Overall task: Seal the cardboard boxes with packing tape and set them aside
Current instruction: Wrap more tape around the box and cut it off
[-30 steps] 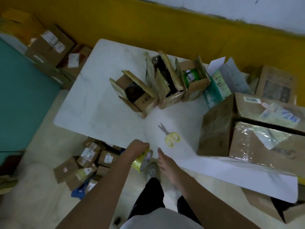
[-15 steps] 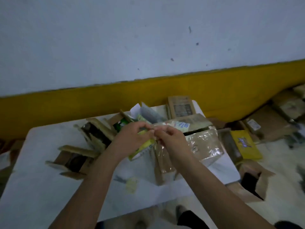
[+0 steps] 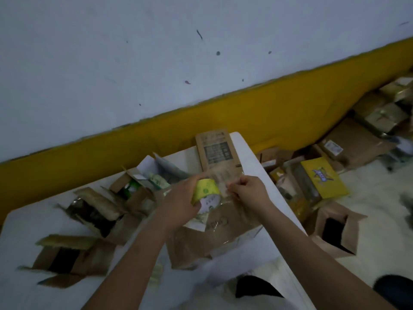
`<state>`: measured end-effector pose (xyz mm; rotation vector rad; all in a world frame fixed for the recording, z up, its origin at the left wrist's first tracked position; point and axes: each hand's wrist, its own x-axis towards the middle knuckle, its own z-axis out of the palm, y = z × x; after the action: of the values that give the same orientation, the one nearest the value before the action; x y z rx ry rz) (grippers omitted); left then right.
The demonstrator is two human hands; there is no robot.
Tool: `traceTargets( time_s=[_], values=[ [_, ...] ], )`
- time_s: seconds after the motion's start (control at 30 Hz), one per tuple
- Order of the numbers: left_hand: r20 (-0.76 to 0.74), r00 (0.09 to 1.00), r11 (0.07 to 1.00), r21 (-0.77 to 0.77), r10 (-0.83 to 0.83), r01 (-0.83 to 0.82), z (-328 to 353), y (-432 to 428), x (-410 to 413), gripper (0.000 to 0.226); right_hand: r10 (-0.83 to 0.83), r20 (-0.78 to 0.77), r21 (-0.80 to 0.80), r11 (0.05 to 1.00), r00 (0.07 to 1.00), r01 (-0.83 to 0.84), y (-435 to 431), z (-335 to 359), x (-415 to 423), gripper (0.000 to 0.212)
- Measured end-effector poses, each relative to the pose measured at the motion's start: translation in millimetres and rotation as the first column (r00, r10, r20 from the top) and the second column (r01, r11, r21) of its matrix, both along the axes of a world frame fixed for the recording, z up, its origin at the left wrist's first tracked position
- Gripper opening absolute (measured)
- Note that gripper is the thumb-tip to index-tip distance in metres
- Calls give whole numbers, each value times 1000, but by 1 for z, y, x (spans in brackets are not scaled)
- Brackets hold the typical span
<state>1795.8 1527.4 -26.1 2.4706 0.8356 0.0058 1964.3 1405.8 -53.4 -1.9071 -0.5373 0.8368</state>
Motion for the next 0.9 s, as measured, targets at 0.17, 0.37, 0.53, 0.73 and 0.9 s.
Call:
traceTargets(
  time_s=[0.17,0.37,0.53,0.73,0.9],
  values=[
    [291,883,908,-315,369,-276,-45,-26,0,52,59,-1,34,998,998,-59,0,-13,13,21],
    [303,921,967,-148,245,-209,-50,-33,-3,45,-67,-52,61,996,996,71,-10,-11,60,20],
    [234,924,952,-124,303,-281,-63,-35,11,56,-29,-101,-38,999,994,25,-20,-14,101,15],
    [225,937,963,-83,267,-255,-64,-35,17,55,-27,-190,-133,991,981,2,-13,-42,91,17],
    [224,940,966,-67,257,-249,-62,-36,19,53,35,5,-278,960,999,-32,-4,-59,72,20]
  ],
)
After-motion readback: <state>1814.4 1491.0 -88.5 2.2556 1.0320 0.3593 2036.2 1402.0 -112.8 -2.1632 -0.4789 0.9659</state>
